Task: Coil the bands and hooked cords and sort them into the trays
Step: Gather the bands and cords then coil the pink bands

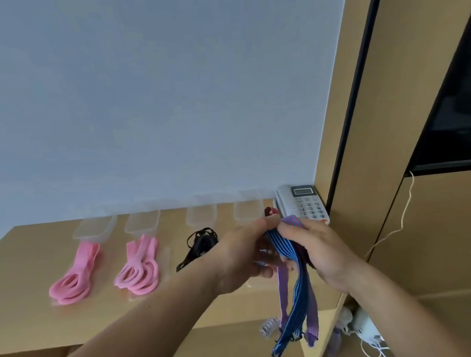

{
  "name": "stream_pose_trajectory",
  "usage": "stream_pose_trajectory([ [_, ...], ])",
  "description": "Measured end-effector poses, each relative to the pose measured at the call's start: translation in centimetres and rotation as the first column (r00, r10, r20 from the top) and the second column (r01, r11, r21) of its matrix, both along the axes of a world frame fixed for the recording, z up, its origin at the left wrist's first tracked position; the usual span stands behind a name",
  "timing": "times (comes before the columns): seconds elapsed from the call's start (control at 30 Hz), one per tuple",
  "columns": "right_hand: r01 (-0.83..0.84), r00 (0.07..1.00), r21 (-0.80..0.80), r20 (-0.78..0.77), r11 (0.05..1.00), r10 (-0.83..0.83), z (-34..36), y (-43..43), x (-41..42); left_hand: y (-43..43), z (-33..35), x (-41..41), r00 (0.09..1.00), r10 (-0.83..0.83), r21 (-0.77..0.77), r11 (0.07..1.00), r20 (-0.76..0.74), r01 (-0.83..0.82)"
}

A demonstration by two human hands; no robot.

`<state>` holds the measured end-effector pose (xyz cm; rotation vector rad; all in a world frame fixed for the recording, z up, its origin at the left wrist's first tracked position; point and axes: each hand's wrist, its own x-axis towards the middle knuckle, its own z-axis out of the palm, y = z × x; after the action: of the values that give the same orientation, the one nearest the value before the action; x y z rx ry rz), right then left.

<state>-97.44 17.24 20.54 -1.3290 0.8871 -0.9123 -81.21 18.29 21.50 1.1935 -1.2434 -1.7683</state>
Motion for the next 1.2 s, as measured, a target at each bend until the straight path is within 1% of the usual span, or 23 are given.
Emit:
stream_pose_trajectory([
  [0.07, -0.011, 1.0, 0.02, -0.006, 1.0, 0.011, 0.3, 0.1, -1.0, -0.2, -0.1, -0.5, 0.991, 0.075, 0.001, 0.997, -0.115, -0.076],
  [0.1, -0.018, 1.0, 0.026, -0.022, 1.0, 0.019, 0.5, 0.2, -1.5, -0.5, -0.2, -0.5, 0.986, 0.093, -0.012, 0.995, -0.137, -0.096],
  [0.17, 0.022, 0.998, 0.005, -0.065, 1.0, -0.021, 1.1, 0.4, -2.2, -1.0, -0.7, -0.2, 0.983, 0.15, -0.076, 0.984, -0.106, -0.158],
  [0.27, 0.167, 0.973, -0.104, -0.145, 0.98, -0.181, 1.6, 0.1, -2.9, -1.6, -0.4, 0.7, 0.959, 0.282, -0.196, 0.94, -0.01, -0.279],
  [0.33, 0.171, 0.968, -0.124, -0.164, 0.977, -0.19, 2.0, -0.1, -3.0, -2.1, -0.2, 1.3, 0.951, 0.307, -0.283, 0.916, 0.038, -0.285],
  [0.4, 0.103, 0.982, -0.128, -0.147, 0.986, -0.121, 2.7, -0.1, -2.5, -2.4, -0.2, 1.1, 0.963, 0.263, -0.324, 0.918, 0.063, -0.229],
  [0.47, 0.038, 0.988, -0.142, -0.142, 0.989, -0.059, 3.5, 0.0, -1.8, -2.5, -0.3, 0.4, 0.983, 0.178, -0.326, 0.932, 0.033, -0.158],
  [0.53, -0.027, 0.988, -0.188, -0.153, 0.982, -0.003, 4.1, 0.0, -1.3, -2.5, -0.5, -0.2, 0.996, 0.092, -0.355, 0.931, 0.004, -0.085],
  [0.6, -0.059, 0.987, -0.228, -0.156, 0.972, 0.023, 4.6, -0.1, -1.2, -2.3, -0.6, -0.4, 1.0, 0.03, -0.381, 0.924, -0.002, -0.029],
  [0.67, -0.06, 0.993, -0.245, -0.116, 0.968, 0.032, 5.0, -0.1, -1.4, -2.2, -0.7, -0.4, 1.0, -0.016, -0.384, 0.923, -0.024, 0.006],
  [0.73, -0.064, 0.997, -0.262, -0.059, 0.963, 0.05, 5.3, -0.1, -1.5, -2.0, -0.8, -0.5, 0.999, -0.007, -0.379, 0.925, -0.049, -0.012],
  [0.8, -0.068, 0.997, -0.278, -0.037, 0.958, 0.06, 5.2, 0.0, -1.5, -1.9, -0.8, -0.5, 0.998, 0.055, -0.395, 0.916, -0.034, -0.064],
  [0.87, -0.016, 0.998, -0.264, -0.061, 0.964, -0.001, 4.4, 0.1, -1.5, -1.9, -0.5, -0.4, 0.994, 0.098, -0.415, 0.903, -0.047, -0.109],
  [0.97, 0.177, 0.979, -0.202, -0.066, 0.963, -0.194, 2.5, 0.6, -1.5, -1.8, 0.4, -0.1, 0.981, 0.12, -0.382, 0.909, -0.15, -0.17],
  [1.0, 0.214, 0.972, -0.198, -0.056, 0.956, -0.229, 1.9, 0.8, -1.3, -1.8, 0.7, -0.1, 0.976, 0.122, -0.367, 0.912, -0.181, -0.182],
  [1.07, 0.224, 0.972, -0.233, -0.012, 0.947, -0.233, 0.9, 1.4, -0.5, -1.9, 1.0, -0.1, 0.973, 0.103, -0.364, 0.915, -0.209, -0.175],
  [1.13, 0.204, 0.979, -0.258, 0.024, 0.944, -0.204, 0.7, 1.7, 0.2, -1.8, 1.1, -0.2, 0.974, 0.114, -0.377, 0.908, -0.197, -0.183],
  [1.2, 0.206, 0.977, -0.266, 0.004, 0.942, -0.213, 0.9, 1.5, 0.5, -1.8, 1.1, 0.1, 0.973, 0.124, -0.366, 0.911, -0.195, -0.189],
])
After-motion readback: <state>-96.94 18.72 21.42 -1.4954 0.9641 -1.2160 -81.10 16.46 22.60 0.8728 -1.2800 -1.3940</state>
